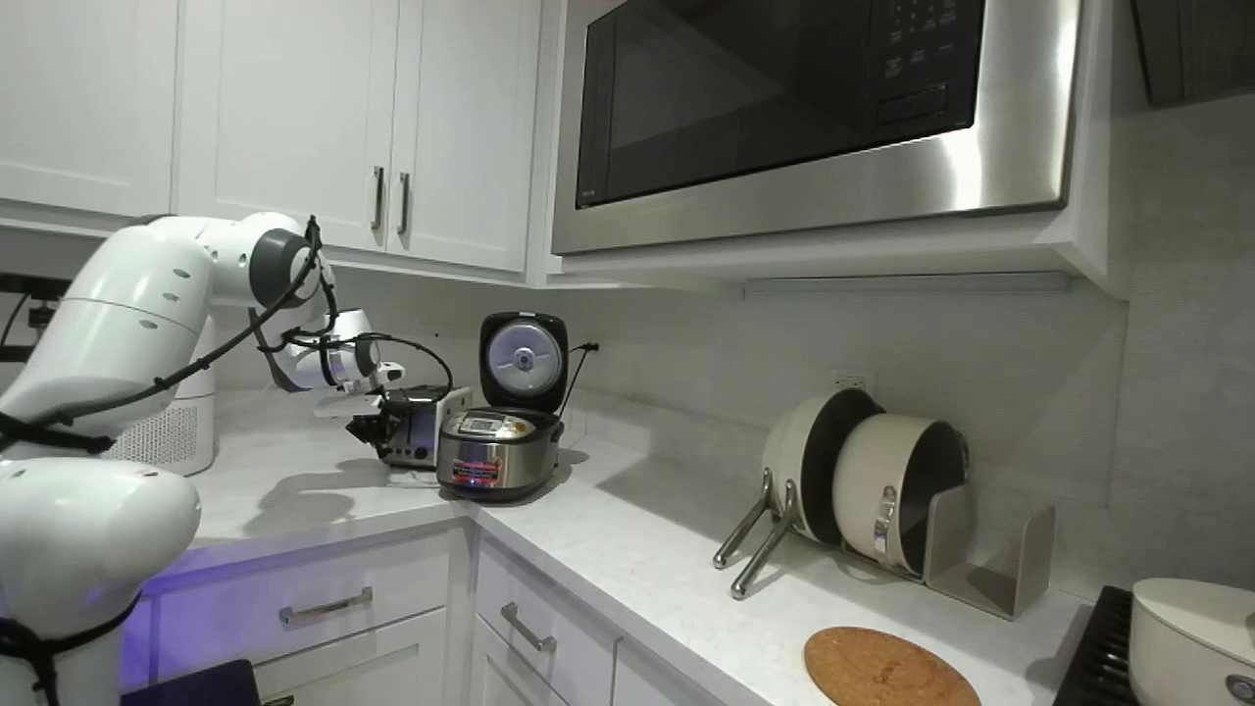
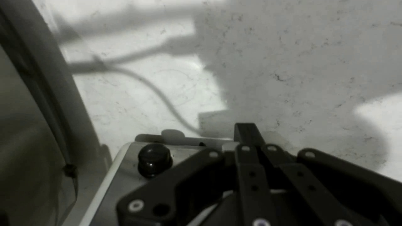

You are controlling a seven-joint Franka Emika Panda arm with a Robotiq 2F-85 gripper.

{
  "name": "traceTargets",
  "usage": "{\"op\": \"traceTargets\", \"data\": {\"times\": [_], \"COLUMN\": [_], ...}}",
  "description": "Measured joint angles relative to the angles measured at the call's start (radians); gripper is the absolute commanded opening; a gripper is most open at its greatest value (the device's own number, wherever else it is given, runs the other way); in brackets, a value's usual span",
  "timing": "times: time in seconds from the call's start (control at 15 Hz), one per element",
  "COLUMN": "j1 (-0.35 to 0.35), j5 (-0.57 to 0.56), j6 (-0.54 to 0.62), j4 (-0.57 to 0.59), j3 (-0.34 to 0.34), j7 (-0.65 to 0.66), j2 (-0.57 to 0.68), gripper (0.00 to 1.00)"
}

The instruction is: Push the lever on the toaster upwards

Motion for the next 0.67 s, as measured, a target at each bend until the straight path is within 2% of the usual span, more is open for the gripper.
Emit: {"op": "traceTargets", "data": {"times": [0.33,0.67], "j1": [-0.047,-0.115], "j5": [0.055,0.157], "j6": [-0.123,-0.253], "j4": [0.000,0.000], "j3": [0.051,0.122], "j7": [-0.064,-0.149], "j2": [-0.058,-0.116], "gripper": [0.00,0.00]}}
